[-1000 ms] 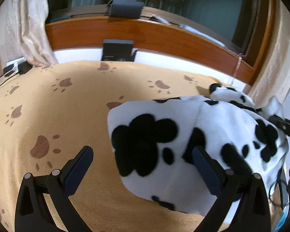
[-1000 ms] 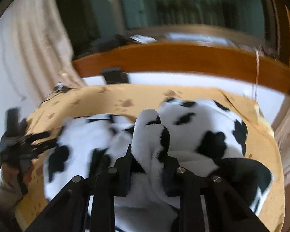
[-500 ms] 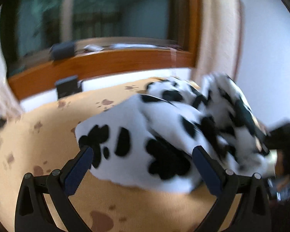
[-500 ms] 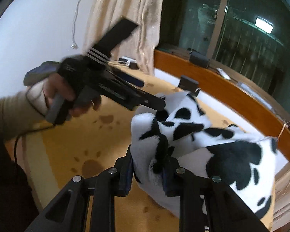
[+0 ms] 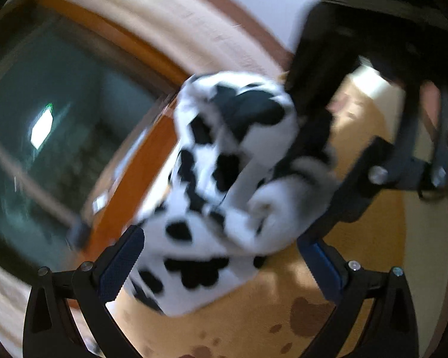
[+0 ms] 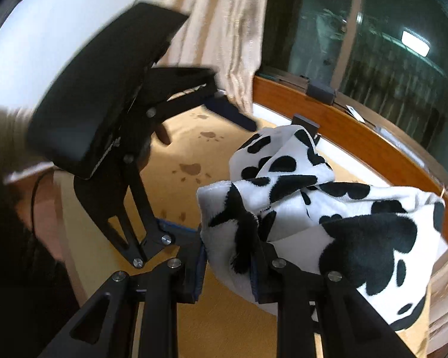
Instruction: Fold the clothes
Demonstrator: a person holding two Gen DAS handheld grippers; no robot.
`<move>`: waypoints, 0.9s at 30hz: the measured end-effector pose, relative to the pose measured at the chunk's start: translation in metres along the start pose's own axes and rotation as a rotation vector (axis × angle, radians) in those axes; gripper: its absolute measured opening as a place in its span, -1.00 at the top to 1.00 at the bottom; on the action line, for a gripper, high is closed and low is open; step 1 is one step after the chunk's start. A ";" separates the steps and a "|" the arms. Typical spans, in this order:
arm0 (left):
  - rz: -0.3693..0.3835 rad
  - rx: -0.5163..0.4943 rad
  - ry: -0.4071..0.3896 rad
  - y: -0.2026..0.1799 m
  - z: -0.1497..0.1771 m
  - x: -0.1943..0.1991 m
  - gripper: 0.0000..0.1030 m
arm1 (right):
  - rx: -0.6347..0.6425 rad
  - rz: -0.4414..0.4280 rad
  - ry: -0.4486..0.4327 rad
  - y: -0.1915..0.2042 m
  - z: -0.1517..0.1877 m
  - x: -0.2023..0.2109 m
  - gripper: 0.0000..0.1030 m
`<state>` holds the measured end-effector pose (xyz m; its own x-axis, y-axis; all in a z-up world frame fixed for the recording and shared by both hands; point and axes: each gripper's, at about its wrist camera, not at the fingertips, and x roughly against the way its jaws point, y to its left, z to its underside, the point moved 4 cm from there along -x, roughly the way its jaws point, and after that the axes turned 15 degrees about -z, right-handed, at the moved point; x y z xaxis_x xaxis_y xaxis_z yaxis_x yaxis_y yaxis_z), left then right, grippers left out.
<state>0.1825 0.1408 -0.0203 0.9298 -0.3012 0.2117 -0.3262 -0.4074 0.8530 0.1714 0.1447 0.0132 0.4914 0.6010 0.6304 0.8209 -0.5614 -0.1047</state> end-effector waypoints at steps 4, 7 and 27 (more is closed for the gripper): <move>0.024 -0.232 -0.115 -0.029 -0.006 0.008 -0.99 | 0.023 -0.010 0.004 0.005 0.002 0.005 0.51; 0.038 -0.338 -0.171 -0.048 -0.005 0.006 -0.99 | 0.033 -0.012 0.001 0.007 0.002 0.006 0.51; 0.156 -0.159 0.071 -0.014 0.029 -0.040 0.70 | -0.141 -0.040 -0.072 -0.032 0.019 0.049 0.49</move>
<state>0.1453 0.1336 -0.0547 0.8818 -0.2861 0.3750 -0.4410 -0.2183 0.8706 0.1746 0.2026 0.0325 0.4832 0.6608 0.5743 0.7937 -0.6075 0.0314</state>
